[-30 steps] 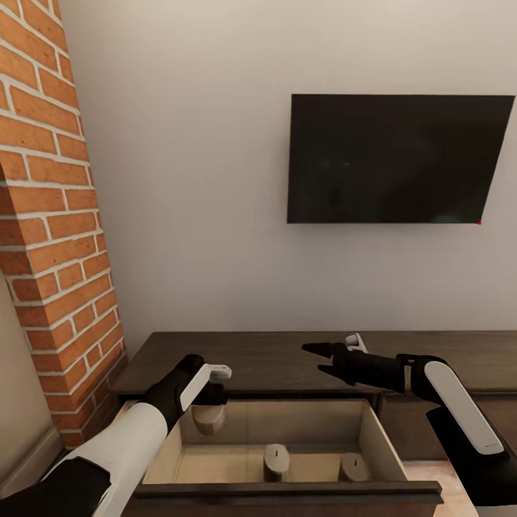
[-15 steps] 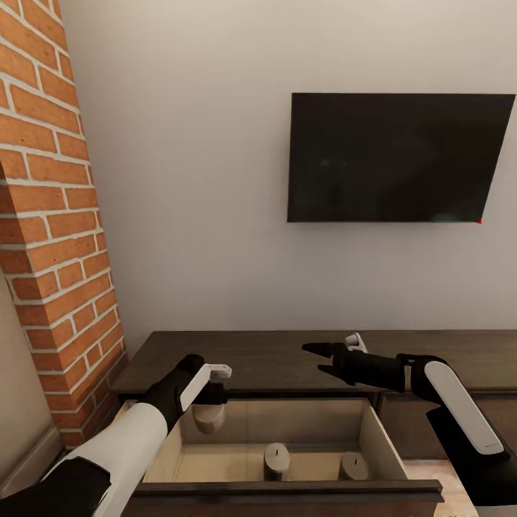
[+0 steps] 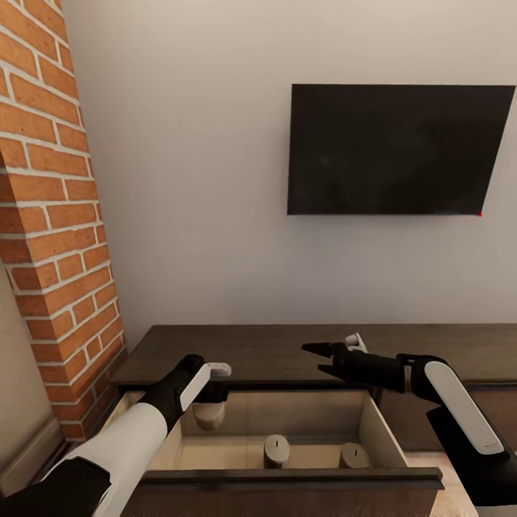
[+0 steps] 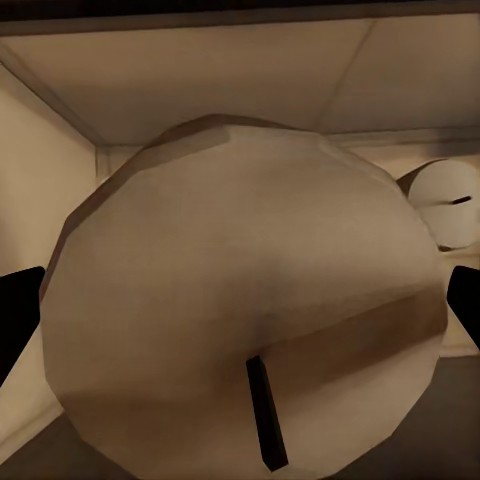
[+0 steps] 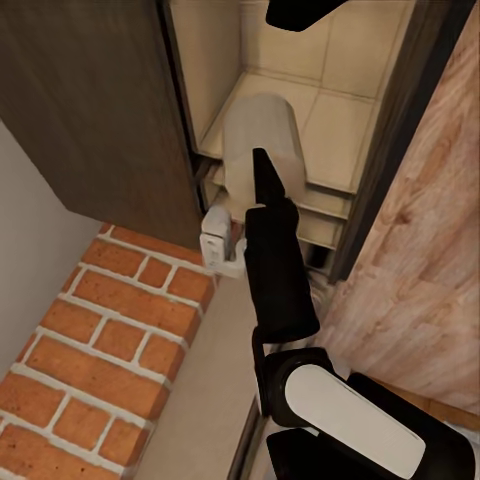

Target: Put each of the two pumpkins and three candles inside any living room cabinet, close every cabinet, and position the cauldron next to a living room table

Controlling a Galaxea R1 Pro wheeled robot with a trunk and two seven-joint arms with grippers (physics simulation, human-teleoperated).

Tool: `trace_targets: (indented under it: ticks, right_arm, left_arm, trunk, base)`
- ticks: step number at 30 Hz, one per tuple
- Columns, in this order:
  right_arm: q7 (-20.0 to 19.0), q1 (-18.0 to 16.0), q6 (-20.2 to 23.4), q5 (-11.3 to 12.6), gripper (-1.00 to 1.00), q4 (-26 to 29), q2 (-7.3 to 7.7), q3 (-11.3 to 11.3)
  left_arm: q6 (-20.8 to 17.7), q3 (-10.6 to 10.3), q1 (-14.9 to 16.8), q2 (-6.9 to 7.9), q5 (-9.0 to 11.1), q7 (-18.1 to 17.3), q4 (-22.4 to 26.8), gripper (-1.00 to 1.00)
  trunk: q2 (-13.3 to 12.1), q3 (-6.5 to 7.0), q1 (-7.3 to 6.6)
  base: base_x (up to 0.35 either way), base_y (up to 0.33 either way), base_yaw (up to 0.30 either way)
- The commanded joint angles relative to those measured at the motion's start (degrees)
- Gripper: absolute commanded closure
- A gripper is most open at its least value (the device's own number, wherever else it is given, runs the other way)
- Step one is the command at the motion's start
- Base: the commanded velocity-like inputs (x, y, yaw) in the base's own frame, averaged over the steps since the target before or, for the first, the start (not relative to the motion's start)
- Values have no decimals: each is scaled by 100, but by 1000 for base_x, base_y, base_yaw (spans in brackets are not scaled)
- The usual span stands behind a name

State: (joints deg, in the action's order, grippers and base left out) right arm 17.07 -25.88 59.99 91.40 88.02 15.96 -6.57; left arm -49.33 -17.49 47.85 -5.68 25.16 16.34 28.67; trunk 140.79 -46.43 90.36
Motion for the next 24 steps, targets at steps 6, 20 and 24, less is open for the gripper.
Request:
trace_targets:
  ticks: [6, 20, 24]
  right_arm:
    - [60, -5, 1, 62, -100, 5, 2, -8]
    - [60, -5, 1, 62, -100, 7, -4, -11]
    - [60, -5, 1, 62, -100, 9, -3, -11]
  left_arm:
    - [49, -34, 5, 5, 55, 53, 3, 100]
    - [68, -35, 5, 5, 53, 53, 0, 100]
    - [77, -35, 5, 5, 51, 53, 1, 100]
  trunk:
    - [245, -115, 131]
    - [264, -425, 167]
    - [269, -513, 177]
  base:
    - [0, 0, 0]
    - [0, 0, 0]
    - [0, 0, 0]
